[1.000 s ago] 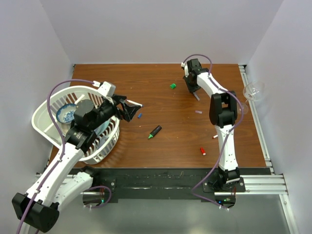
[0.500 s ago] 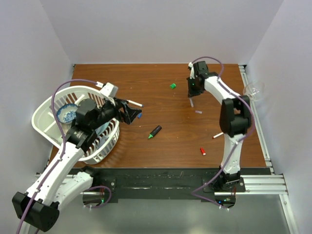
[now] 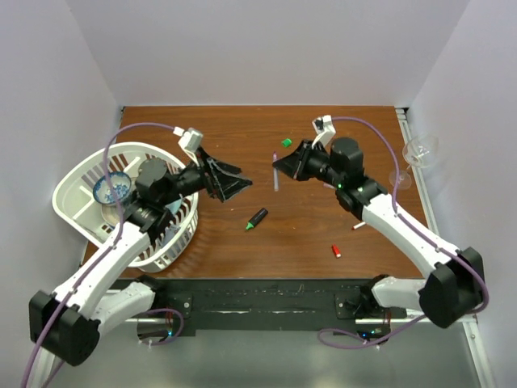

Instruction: Insert the pens into the pen caps

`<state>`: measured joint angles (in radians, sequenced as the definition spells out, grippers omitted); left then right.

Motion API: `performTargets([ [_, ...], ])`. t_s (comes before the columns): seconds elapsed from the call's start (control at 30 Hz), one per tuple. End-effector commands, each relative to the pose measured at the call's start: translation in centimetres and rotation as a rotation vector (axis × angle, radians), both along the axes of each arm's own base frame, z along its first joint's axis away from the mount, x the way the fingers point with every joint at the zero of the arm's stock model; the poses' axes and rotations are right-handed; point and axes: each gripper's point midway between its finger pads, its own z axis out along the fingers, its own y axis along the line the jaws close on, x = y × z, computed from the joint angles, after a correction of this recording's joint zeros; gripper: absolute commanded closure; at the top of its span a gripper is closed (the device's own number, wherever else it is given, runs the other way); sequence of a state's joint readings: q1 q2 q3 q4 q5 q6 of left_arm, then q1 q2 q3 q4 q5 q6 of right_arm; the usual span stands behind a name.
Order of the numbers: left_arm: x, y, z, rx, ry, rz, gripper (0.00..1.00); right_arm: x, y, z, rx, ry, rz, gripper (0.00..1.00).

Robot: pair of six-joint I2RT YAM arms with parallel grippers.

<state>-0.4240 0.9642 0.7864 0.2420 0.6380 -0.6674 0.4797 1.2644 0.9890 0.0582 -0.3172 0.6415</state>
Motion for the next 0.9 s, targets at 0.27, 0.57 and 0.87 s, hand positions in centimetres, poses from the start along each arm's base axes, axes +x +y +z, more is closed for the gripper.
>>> performTargets([
  [0.27,-1.3,-4.2,0.6,-0.059,0.015,-0.171,0.19,-4.5,1.4,8.1,0.321,-0.114,0.020,1.00],
  [0.57,-0.6,-4.9,-0.7,-0.047,0.040,-0.180,0.23,-5.7,2.8,8.3,0.346,-0.106,0.071,1.00],
  [0.87,-0.2,-5.8,0.1,-0.104,0.051,-0.217,0.42,-6.1,4.3,7.8,0.340,-0.099,0.089,1.00],
])
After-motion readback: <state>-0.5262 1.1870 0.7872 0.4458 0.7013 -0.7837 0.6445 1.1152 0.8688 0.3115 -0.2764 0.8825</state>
